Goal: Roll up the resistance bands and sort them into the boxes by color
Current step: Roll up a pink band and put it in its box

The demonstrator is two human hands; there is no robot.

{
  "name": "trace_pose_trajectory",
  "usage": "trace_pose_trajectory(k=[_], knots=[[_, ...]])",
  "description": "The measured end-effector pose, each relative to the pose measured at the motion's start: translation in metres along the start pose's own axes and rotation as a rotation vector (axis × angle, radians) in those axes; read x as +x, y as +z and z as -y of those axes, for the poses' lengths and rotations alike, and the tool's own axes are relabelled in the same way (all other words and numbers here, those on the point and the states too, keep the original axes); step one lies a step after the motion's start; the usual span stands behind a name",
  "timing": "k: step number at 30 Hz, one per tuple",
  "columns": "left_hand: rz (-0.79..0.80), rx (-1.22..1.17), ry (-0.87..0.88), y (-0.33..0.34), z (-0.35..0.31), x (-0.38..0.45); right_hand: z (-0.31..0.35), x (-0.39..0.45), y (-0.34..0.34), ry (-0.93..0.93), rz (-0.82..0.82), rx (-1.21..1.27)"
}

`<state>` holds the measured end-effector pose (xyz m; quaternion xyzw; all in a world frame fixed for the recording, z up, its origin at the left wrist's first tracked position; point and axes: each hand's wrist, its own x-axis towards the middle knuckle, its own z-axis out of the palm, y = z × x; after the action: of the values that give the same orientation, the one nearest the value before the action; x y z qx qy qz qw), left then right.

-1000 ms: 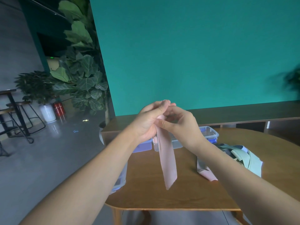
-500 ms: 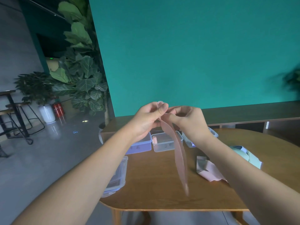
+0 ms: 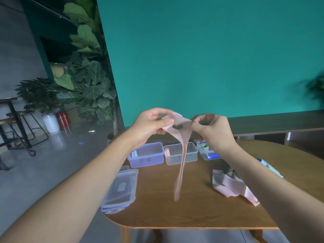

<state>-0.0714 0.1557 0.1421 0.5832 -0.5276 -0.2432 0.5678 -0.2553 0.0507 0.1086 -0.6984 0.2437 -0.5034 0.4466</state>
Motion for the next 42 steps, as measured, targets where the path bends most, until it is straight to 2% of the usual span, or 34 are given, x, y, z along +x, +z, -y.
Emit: trace_pose_trajectory(k=[5,10,17,20,25,27,33,39,42], knots=[[0.023,-0.008,-0.019,-0.011,-0.004,-0.001,-0.002,0.008,-0.012,-0.01,-0.008,-0.051],[-0.053,0.014,0.028,-0.015,-0.004,0.0,0.002,0.014,-0.018,-0.031,0.021,-0.015],[0.008,-0.048,-0.002,-0.011,-0.007,-0.001,-0.005,0.012,-0.021,-0.017,0.228,0.068],[0.095,-0.119,-0.065,-0.012,-0.004,-0.002,-0.007,0.011,-0.02,-0.041,0.225,0.024],[0.359,-0.317,-0.221,-0.009,0.004,-0.005,-0.016,0.015,-0.018,-0.068,0.231,0.018],[0.383,-0.37,-0.226,-0.006,0.007,-0.004,-0.021,0.016,-0.017,-0.071,0.244,0.035],[0.126,-0.312,-0.192,0.017,0.025,0.008,-0.043,0.022,-0.017,-0.052,0.273,-0.007],[-0.055,-0.178,-0.064,0.026,0.038,0.014,-0.055,0.02,-0.01,0.073,0.057,-0.058],[-0.101,-0.112,-0.055,0.03,0.043,0.014,-0.045,0.011,0.0,0.088,0.052,-0.087]])
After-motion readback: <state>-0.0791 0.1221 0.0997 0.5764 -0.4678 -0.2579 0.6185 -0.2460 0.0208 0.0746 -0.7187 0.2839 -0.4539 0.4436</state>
